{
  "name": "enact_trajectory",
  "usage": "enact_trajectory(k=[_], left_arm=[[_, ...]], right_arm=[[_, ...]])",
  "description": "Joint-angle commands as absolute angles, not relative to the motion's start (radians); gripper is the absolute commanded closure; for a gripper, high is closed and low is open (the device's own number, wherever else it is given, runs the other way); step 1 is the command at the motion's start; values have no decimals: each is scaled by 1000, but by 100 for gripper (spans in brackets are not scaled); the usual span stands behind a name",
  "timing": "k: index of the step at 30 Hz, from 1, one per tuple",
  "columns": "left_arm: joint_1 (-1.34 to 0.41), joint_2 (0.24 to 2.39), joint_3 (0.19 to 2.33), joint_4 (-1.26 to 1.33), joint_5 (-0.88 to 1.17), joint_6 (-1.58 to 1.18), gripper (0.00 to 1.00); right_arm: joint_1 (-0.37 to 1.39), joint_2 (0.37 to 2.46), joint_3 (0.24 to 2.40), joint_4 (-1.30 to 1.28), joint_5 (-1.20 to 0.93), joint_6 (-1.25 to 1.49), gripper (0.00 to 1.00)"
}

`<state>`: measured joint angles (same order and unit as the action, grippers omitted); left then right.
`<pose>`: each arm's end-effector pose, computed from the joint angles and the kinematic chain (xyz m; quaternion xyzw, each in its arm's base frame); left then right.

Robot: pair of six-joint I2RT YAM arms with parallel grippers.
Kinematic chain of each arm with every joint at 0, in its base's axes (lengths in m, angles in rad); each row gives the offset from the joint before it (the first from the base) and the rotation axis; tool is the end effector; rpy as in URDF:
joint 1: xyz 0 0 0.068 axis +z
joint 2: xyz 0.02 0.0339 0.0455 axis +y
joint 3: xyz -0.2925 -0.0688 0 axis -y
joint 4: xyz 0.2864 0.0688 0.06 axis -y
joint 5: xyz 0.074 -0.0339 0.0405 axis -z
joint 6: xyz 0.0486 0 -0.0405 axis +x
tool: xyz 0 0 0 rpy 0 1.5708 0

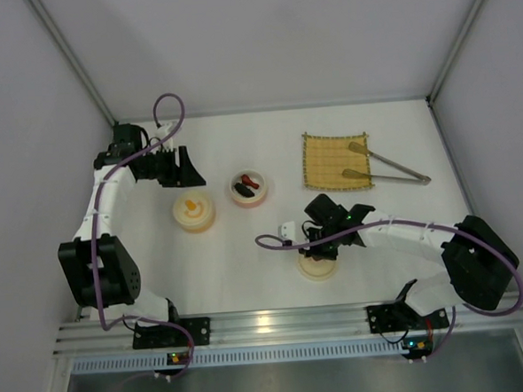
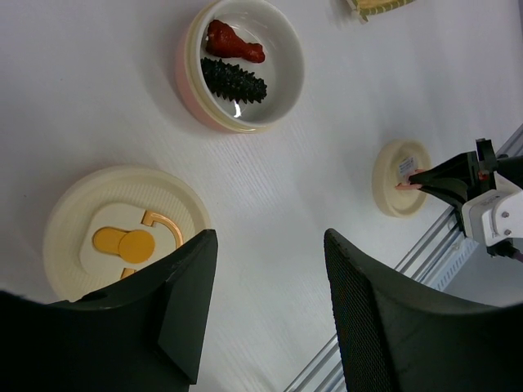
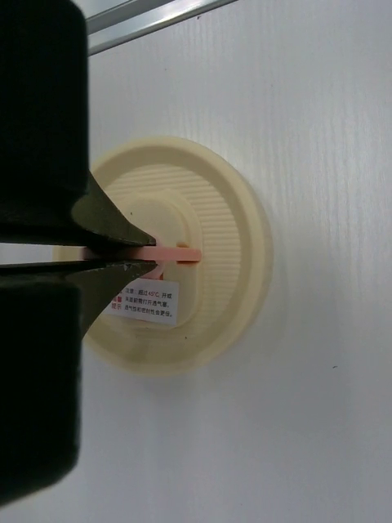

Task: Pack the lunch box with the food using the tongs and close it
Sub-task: Pick up the box lid from the center of the board.

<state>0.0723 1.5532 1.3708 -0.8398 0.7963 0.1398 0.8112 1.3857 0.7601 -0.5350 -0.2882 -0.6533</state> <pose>0.3653 -0.0084 0.3209 0.1349 0.8833 -0.3447 0.2878 0.1839 0.2137 0.1713 -0.6695 0.7010 0.1560 0.1898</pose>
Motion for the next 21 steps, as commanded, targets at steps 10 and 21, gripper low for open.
enact_trajectory(k=[10, 21], left_arm=[[80, 1502, 1378, -818, 802, 147, 40], [80, 1500, 1374, -828, 801, 158, 40]], right_arm=[[828, 1400, 805, -436, -166, -548, 100], [828, 1459, 791, -425, -140, -552, 90]])
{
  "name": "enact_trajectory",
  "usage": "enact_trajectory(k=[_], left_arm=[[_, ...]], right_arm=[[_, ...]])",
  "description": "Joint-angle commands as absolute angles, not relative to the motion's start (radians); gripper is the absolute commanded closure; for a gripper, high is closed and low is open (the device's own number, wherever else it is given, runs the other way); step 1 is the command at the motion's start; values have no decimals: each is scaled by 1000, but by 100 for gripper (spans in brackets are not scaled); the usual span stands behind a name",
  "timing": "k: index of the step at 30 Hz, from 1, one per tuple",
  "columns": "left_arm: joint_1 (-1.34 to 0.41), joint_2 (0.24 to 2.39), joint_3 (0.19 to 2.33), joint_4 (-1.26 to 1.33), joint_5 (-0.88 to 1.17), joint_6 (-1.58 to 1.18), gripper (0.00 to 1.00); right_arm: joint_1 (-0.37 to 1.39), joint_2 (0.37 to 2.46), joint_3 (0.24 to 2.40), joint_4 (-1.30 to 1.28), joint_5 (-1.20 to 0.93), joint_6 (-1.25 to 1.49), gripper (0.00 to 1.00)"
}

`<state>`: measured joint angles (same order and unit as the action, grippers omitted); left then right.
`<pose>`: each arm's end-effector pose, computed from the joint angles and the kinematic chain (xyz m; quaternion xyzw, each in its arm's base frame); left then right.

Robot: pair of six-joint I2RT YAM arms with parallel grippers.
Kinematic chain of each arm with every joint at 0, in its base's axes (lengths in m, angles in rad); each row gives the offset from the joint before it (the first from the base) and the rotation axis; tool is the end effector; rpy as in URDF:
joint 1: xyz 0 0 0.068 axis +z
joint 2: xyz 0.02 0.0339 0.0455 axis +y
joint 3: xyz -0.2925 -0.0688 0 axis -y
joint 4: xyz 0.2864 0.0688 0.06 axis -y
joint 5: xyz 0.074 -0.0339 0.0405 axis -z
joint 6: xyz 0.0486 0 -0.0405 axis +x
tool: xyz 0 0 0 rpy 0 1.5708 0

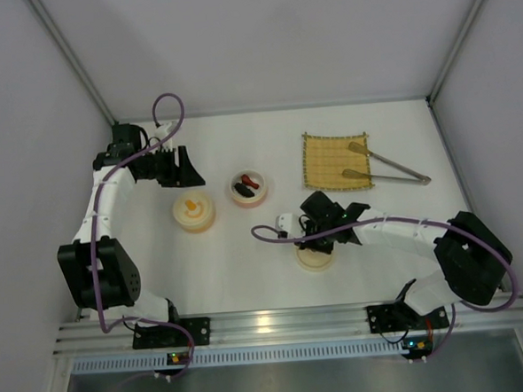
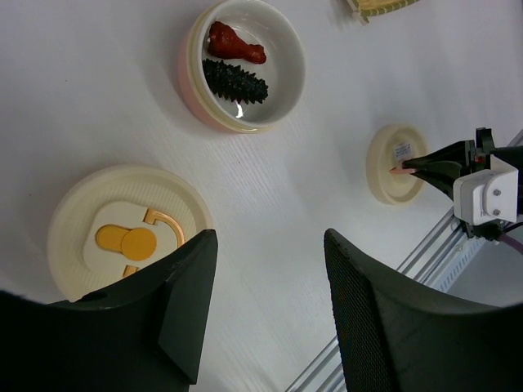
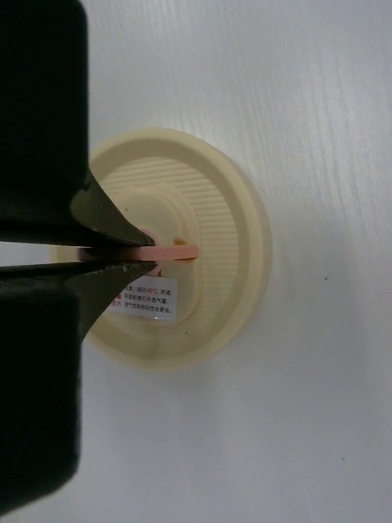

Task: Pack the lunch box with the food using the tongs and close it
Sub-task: Pick up the box lid from the center of the board, then close the box lid on the packing box.

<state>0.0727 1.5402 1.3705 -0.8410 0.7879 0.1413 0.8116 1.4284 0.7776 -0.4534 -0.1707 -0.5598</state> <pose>0.3625 -0.0081 0.3249 0.1365 0.8833 -0.3395 0.2932 0.1988 0.2215 0.1684 -0.6291 0.7378 0.1112 0.2181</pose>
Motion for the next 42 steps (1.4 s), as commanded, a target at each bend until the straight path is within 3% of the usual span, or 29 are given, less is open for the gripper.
enact_trajectory(k=[1, 2, 5, 12, 27, 42], left_arm=[[81, 1500, 1374, -830, 802, 160, 40], [81, 1503, 1374, -831, 801, 163, 39], [84, 1508, 1373, -842, 816, 172, 38], [133, 1540, 1376, -851, 874, 173, 38], [179, 1594, 1359, -854, 920, 227, 38], [202, 1631, 1345, -845, 956, 236, 38]], right_arm=[[828, 1460, 798, -428, -135, -555, 96], [828, 1463, 807, -446, -133, -555, 100], [816, 1450, 892, -492, -135, -561, 100], [796, 1526, 1300, -679, -190, -692, 100], [776, 2072, 1986, -673, -256, -701, 100], [733, 2226, 2060, -675, -285, -706, 100]])
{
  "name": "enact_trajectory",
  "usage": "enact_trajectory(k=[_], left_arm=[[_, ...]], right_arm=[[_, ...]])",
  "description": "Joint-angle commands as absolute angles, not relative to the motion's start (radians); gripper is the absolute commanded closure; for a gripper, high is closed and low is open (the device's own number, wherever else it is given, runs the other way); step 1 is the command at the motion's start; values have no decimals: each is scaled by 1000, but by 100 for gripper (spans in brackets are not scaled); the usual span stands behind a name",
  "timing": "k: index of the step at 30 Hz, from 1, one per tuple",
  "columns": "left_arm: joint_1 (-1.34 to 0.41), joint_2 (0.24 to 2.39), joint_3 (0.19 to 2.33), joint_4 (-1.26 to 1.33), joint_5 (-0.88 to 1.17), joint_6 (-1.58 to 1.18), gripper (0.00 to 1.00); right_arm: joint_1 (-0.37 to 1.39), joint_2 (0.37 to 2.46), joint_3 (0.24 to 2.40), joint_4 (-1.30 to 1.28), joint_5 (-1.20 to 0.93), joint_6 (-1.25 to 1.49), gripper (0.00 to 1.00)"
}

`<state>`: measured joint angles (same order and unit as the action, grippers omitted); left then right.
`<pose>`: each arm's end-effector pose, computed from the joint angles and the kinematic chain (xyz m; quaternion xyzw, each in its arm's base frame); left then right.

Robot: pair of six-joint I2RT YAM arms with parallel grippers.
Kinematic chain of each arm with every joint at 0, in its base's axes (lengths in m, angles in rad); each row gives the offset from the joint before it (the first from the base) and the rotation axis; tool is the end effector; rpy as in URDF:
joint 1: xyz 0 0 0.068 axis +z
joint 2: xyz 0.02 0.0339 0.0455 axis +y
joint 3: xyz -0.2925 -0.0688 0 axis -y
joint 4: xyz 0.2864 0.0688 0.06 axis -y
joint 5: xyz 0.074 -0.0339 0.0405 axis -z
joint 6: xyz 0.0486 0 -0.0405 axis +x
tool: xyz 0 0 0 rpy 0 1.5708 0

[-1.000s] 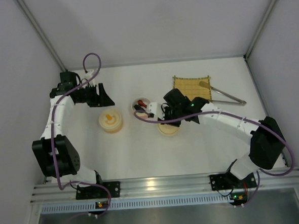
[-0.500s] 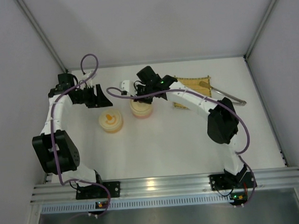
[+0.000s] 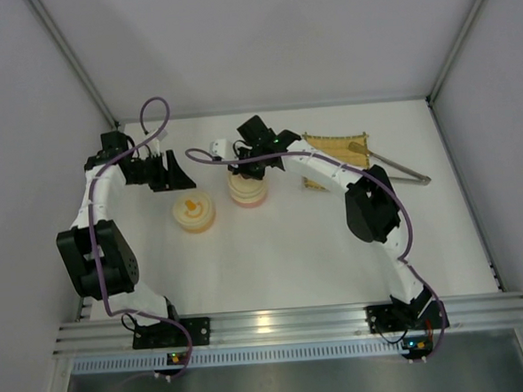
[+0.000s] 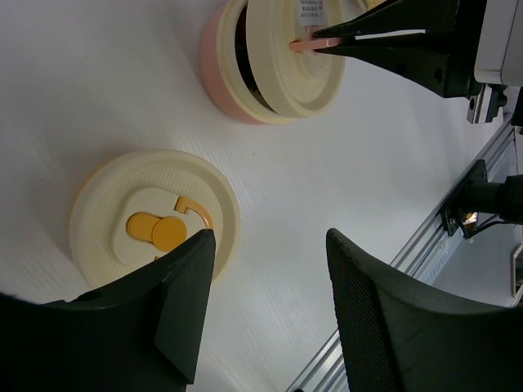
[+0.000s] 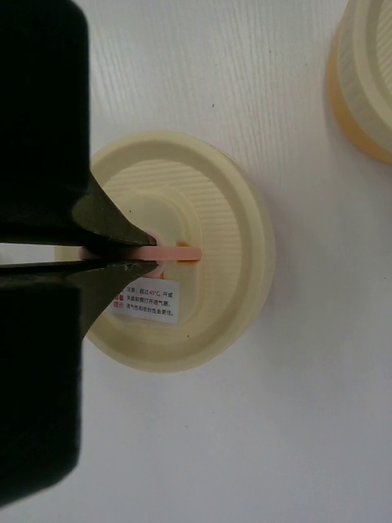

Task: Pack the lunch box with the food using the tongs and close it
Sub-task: Close the box lid on the packing box.

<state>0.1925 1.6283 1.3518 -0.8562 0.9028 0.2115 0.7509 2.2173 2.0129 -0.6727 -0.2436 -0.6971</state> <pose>0.3733 0.0339 0.2908 0.1031 0.8774 -0.3779 0.2770 0.4060 0.3949 0.2544 -0.6493 0.6720 0.1233 0.3342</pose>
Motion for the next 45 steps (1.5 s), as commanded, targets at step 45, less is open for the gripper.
enact_trajectory(k=[45], left_arm=[[230, 1559, 1385, -957, 968, 268, 39]], right_arm=[[723, 1839, 1218, -663, -357, -675, 100]])
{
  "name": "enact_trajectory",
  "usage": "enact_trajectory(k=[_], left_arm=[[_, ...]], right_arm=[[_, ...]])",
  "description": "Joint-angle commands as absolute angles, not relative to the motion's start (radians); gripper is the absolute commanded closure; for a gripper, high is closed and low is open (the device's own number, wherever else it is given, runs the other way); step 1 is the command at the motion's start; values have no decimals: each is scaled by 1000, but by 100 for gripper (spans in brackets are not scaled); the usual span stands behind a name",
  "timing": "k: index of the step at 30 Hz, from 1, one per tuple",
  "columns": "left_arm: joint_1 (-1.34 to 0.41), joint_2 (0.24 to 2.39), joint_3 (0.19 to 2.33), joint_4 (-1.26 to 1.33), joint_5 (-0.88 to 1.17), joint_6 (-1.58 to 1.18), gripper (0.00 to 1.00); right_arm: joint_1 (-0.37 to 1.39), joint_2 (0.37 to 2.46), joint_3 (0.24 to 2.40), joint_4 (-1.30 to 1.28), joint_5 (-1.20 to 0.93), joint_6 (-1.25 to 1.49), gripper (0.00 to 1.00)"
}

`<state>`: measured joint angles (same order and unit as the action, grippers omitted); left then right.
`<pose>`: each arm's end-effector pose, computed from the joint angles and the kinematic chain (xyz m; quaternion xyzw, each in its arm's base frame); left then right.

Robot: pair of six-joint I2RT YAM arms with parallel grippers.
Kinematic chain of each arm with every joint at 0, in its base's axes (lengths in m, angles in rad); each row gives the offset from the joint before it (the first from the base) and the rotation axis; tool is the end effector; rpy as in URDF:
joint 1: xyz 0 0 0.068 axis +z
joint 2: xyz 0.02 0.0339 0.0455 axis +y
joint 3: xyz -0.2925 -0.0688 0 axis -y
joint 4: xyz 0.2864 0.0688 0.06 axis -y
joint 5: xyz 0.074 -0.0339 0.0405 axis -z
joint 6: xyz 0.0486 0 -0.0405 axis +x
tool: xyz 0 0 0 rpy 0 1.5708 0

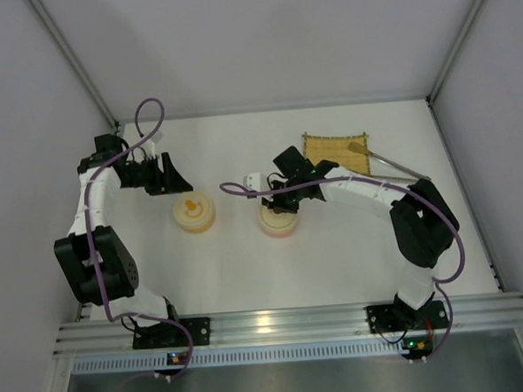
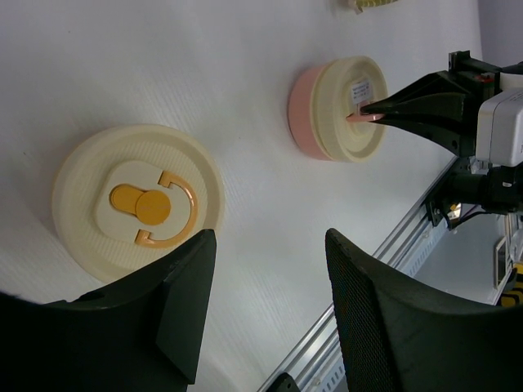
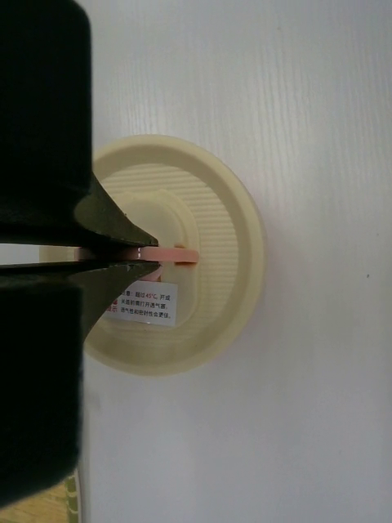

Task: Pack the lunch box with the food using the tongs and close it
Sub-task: Close the box lid on the packing box.

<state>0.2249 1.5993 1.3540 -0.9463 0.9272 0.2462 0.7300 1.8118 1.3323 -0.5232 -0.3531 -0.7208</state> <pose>0.3586 0.0421 0.2987 0.0936 0.8775 -0.3877 0.2664 0.3136 0.3032 0.2178 -0.6638 0.6744 0.1699 0.2751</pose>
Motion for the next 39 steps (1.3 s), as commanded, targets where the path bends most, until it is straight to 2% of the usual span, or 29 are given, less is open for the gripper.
enact_trajectory(k=[1, 11, 18, 32, 39], left_arm=[[230, 1560, 1387, -960, 969, 268, 39], [230, 1539, 1374, -1009, 960, 321, 39], [230, 1540, 1358, -1009, 959, 333, 38], [230, 1548, 1356, -1009, 953, 344, 38], [230, 1546, 1359, -1006, 946, 342, 38]], right_arm=[[723, 1830, 1212, -663, -357, -670, 100], [724, 1779, 1203, -804, -333, -759, 100], [724, 1822, 1327, -902, -362, -775, 100], [724, 1888, 1373, -910, -327, -865, 100], [723, 1835, 1416, -878, -350, -822, 100]])
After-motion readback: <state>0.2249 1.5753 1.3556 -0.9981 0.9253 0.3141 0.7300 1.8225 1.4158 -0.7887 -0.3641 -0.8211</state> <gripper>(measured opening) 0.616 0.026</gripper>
